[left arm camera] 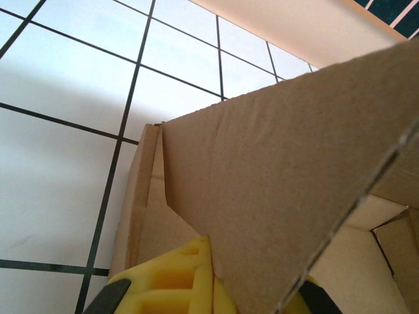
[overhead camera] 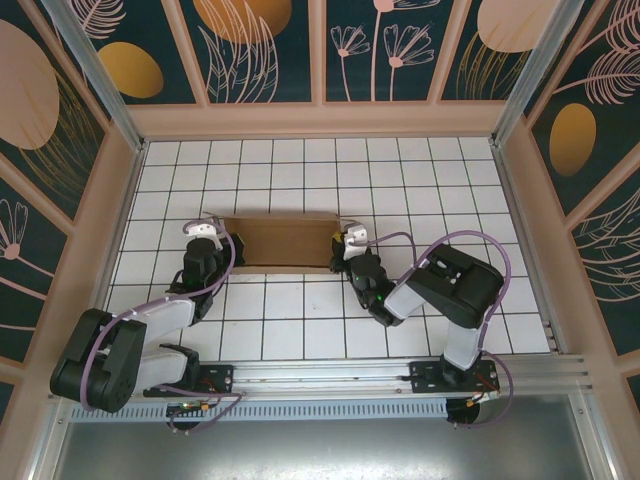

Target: Fold the paper box

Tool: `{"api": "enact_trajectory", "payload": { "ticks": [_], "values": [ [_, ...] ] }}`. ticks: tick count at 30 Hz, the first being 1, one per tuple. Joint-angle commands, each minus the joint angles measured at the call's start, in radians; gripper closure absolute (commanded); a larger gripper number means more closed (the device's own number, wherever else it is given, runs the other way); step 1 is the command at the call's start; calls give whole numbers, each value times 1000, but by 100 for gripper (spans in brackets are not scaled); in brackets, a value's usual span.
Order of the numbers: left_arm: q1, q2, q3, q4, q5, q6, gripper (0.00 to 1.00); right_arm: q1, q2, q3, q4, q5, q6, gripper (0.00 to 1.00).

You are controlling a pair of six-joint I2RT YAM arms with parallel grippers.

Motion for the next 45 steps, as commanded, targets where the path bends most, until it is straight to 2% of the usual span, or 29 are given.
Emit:
{"api": "enact_trajectory", "payload": {
  "ticks": [1, 4, 9, 12, 17, 20, 27, 33, 35, 38, 40, 42, 45],
  "values": [
    [-9, -1, -14, -76, -21, -38, 94, 10, 21, -37, -2, 0, -18, 99],
    [-9, -28, -12, -132, -76, -69, 96, 10, -5, -61, 14, 0, -35, 97],
    [-9, -62, -43, -138, -95, -101, 96, 10, -51, -88, 15, -49, -63, 91],
    [-13, -55, -46, -139, -89, -88, 96, 11, -91, -113, 13, -123, -65, 83],
    [-22, -38, -23, -152, -95, -51, 96, 10, -222, -189, -1, -193, -30, 62],
    [-29, -27, -20, -143, -95, -52, 96, 8, -319, -242, -27, -243, -9, 57],
    [-45, -14, 3, -146, -98, -33, 96, 2, -594, -368, -79, -219, 58, 58],
    [-47, -25, 11, -145, -97, -39, 95, -25, -896, -410, -228, -134, 67, 64],
    [-50, -12, 24, -139, -75, -40, 93, -62, -998, -327, -443, -146, 96, 61],
    [-60, 23, 55, -142, -46, -39, 91, -143, -1038, -116, -781, -211, 146, 58],
    [-63, 46, 70, -145, -30, -41, 90, -166, -1016, -7, -863, -225, 146, 64],
    [-66, 62, 80, -143, -21, -44, 89, -170, -980, 70, -874, -249, 125, 77],
    [-67, 79, 90, -138, -1, -48, 88, -179, -878, 231, -983, -380, 211, 80]
  ]
}}
